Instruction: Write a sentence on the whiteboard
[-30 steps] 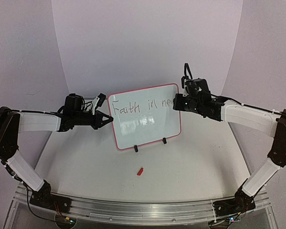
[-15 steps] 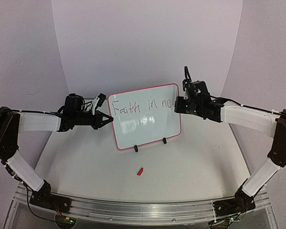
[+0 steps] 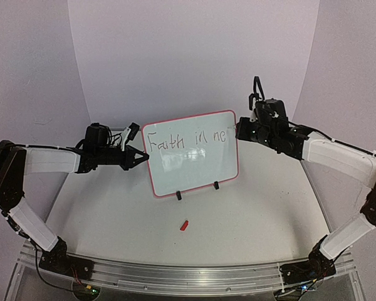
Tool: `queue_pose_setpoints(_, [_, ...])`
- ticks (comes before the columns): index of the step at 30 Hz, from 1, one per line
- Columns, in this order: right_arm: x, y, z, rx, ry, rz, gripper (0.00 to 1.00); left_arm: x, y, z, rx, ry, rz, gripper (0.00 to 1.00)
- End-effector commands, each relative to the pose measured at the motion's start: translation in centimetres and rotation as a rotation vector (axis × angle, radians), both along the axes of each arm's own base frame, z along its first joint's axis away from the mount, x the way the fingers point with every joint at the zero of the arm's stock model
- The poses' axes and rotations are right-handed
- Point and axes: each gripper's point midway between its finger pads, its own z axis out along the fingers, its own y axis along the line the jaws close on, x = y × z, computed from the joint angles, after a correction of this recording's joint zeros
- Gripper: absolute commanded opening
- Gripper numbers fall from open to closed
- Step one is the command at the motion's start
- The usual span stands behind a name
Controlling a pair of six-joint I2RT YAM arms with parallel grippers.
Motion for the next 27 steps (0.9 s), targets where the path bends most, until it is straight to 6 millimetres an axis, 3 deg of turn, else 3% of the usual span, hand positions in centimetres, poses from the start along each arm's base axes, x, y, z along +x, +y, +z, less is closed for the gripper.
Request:
queue_pose_setpoints(1, [0.8, 0.1, 0.9, -0.008, -0.031, -0.007, 0.0, 0.9, 0.8, -0.9, 0.076, -0.041, 0.04, 0.0])
queue_pose_setpoints(9, [1.9, 0.9, 0.2, -0.032, -0.023, -0.001, 0.0, 0.9, 0.8, -0.9, 0.076, -0.041, 0.038, 0.0])
queue_pose_setpoints(19, [2.0, 0.3, -1.2, -0.06, -0.003, -0.028, 0.0, 0.9, 0.8, -1.2, 0.079, -0.035, 0.038, 0.0])
queue_pose_setpoints(27, [1.7, -0.3, -4.2, -0.099, 0.061, -0.043, 0.0, 0.9, 0.8, -1.1, 0.077, -0.038, 0.038, 0.0])
